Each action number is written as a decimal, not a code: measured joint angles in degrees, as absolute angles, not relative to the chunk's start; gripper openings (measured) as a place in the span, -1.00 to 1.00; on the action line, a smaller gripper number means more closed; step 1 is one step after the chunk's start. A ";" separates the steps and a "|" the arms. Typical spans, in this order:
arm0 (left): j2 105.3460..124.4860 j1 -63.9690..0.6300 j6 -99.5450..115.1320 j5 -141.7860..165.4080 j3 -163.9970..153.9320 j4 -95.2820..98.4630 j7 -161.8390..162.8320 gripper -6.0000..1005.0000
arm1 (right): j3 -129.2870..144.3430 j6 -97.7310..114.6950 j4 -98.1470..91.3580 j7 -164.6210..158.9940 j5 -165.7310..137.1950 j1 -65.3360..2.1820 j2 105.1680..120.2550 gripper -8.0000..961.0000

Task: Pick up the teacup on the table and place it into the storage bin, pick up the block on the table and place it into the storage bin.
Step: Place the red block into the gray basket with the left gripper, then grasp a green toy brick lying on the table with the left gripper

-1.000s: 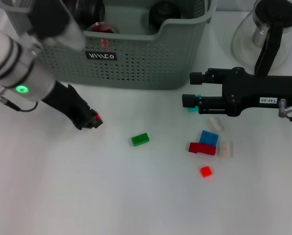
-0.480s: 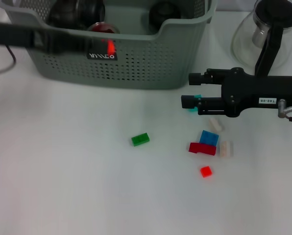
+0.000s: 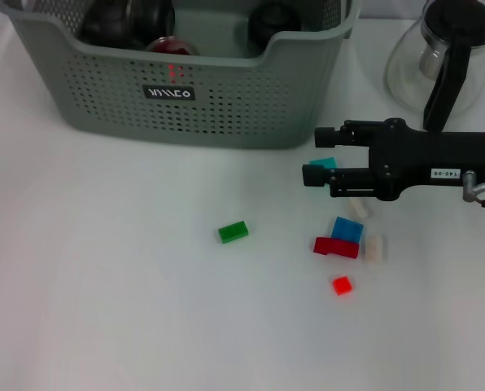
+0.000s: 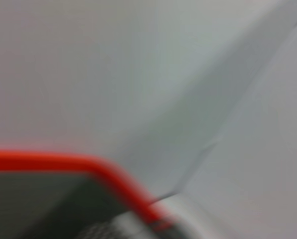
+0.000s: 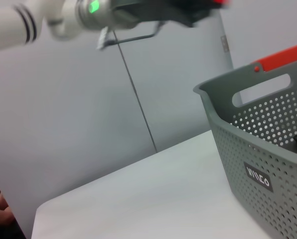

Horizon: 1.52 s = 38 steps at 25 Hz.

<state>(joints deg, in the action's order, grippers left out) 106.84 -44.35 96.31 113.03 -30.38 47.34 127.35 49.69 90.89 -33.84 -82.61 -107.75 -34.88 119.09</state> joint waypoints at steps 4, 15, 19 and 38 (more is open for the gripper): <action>106.81 -48.58 81.16 123.88 -43.99 50.20 134.13 -0.63 | 49.77 91.00 -33.82 -82.51 -107.76 -34.70 119.09 0.59; 113.54 -57.45 61.73 156.30 -51.99 43.58 145.16 -0.64 | 49.84 91.06 -33.82 -82.12 -107.76 -34.62 119.38 0.59; 117.77 -55.01 59.38 158.54 -52.03 48.51 144.24 -0.63 | 49.84 90.67 -33.80 -82.06 -107.75 -34.72 119.43 0.59; 113.46 -30.18 98.45 88.71 -40.41 51.48 108.45 0.46 | 49.22 90.55 -34.01 -82.48 -107.42 -34.90 119.45 0.59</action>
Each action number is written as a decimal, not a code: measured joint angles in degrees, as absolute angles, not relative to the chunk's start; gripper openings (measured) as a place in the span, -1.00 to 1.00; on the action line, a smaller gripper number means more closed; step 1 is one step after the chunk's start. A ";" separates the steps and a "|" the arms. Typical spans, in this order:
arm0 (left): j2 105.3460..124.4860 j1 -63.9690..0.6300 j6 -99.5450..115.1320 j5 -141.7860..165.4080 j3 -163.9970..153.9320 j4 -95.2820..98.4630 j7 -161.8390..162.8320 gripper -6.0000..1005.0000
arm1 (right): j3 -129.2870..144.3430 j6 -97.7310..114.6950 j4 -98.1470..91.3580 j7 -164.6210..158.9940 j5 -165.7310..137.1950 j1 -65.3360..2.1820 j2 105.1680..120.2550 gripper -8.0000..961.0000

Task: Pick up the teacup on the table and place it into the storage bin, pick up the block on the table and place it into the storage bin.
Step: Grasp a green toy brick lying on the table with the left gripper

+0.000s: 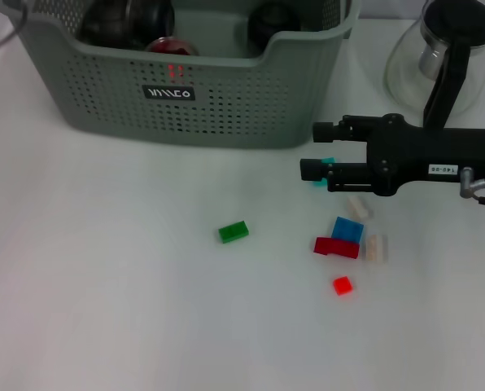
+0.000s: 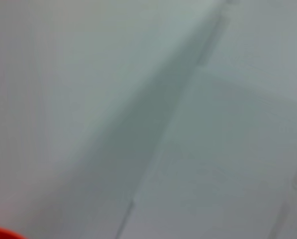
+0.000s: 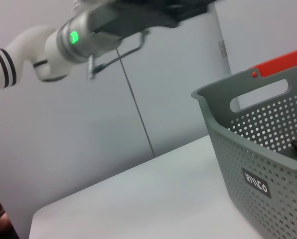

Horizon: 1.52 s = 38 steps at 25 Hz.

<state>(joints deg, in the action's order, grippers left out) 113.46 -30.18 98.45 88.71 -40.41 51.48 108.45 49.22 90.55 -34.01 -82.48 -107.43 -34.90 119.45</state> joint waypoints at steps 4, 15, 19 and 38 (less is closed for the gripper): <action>113.46 -27.03 104.99 96.86 -40.86 51.69 98.63 0.46 | 49.08 90.40 -34.02 -82.57 -107.40 -34.74 119.16 0.59; 120.79 -27.33 109.86 130.99 -49.69 73.18 103.70 0.36 | 49.16 88.93 -34.02 -84.12 -107.61 -35.32 118.70 0.59; 123.61 -30.49 109.97 140.93 -57.74 79.51 110.72 0.36 | 49.02 88.93 -34.10 -84.67 -107.64 -35.31 118.61 0.59; 124.62 -25.33 83.71 146.23 -90.66 82.97 131.83 0.33 | 49.09 88.85 -34.10 -84.21 -107.76 -34.28 118.56 0.59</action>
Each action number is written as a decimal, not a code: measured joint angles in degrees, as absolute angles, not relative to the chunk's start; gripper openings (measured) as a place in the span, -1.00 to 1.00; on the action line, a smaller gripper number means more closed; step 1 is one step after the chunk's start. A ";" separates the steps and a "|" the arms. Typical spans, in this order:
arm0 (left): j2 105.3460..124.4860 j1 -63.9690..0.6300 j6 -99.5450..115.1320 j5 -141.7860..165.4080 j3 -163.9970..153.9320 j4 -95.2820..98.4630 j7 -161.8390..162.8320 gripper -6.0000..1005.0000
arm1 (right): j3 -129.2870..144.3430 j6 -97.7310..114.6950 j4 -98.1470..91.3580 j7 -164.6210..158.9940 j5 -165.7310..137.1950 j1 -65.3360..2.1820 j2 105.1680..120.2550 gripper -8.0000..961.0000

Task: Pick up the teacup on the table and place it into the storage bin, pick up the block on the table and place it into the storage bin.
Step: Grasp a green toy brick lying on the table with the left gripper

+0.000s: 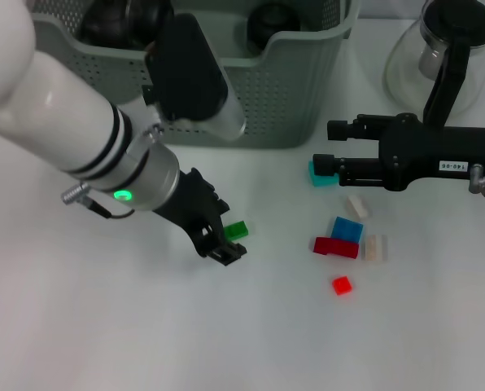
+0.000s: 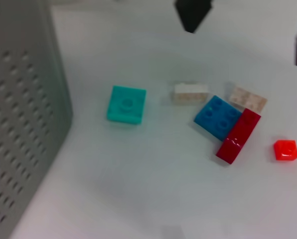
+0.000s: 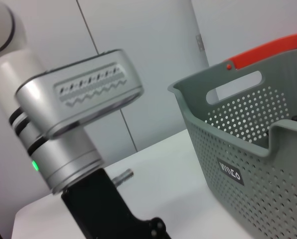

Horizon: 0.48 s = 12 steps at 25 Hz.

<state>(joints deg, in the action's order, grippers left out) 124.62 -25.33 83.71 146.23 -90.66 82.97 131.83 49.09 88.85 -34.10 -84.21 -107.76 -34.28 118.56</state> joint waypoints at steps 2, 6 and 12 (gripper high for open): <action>124.63 -23.99 82.15 146.47 -92.70 83.78 131.84 0.33 | 49.10 88.85 -34.11 -84.18 -107.76 -34.30 118.56 0.59; 124.63 -23.41 79.05 146.80 -94.62 82.17 131.92 0.32 | 49.24 88.82 -34.10 -84.11 -107.76 -34.56 118.61 0.59; 124.59 -24.01 75.56 147.01 -95.01 78.90 131.94 0.31 | 49.37 88.80 -34.10 -84.11 -107.75 -34.64 118.60 0.59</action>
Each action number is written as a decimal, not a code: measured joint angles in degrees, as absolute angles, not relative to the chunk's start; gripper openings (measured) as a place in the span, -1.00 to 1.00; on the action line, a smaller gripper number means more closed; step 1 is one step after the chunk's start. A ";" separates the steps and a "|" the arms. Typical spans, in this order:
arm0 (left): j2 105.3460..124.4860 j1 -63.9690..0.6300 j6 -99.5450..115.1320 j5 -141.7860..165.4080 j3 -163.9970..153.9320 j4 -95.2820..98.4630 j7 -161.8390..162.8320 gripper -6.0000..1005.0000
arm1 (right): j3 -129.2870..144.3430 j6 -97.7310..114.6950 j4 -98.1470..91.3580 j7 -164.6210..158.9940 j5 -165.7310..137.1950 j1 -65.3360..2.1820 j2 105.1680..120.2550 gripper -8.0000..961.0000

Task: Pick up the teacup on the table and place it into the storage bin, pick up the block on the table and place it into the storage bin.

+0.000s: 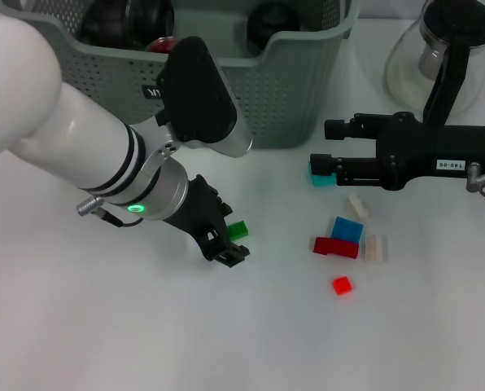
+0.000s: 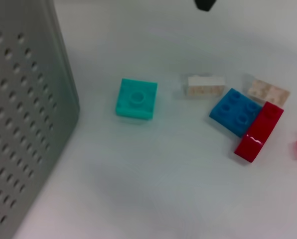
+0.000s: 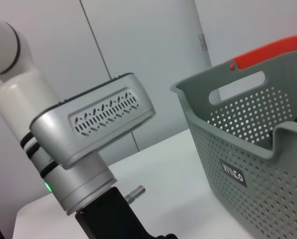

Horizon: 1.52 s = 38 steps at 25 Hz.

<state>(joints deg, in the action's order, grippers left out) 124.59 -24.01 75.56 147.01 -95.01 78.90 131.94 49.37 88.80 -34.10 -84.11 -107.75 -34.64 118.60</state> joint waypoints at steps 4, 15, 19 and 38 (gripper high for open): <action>124.54 -24.30 74.88 147.66 -95.36 78.07 132.20 0.30 | 49.37 88.77 -34.10 -84.11 -107.75 -34.53 118.58 0.59; 124.45 -25.68 73.81 149.73 -96.04 75.61 134.77 0.05 | 49.40 88.76 -34.10 -84.11 -107.75 -34.26 118.56 0.59; 124.45 -25.77 73.62 149.90 -97.20 75.31 134.79 0.00 | 49.40 88.76 -34.08 -84.11 -107.75 -34.19 118.56 0.59; 124.46 -26.70 72.43 151.21 -97.78 74.52 136.84 -0.59 | 49.39 88.77 -34.09 -84.11 -107.75 -34.19 118.57 0.59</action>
<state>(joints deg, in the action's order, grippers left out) 124.46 -26.70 72.43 151.21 -97.78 74.52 136.84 49.39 88.77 -34.09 -84.11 -107.75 -34.19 118.57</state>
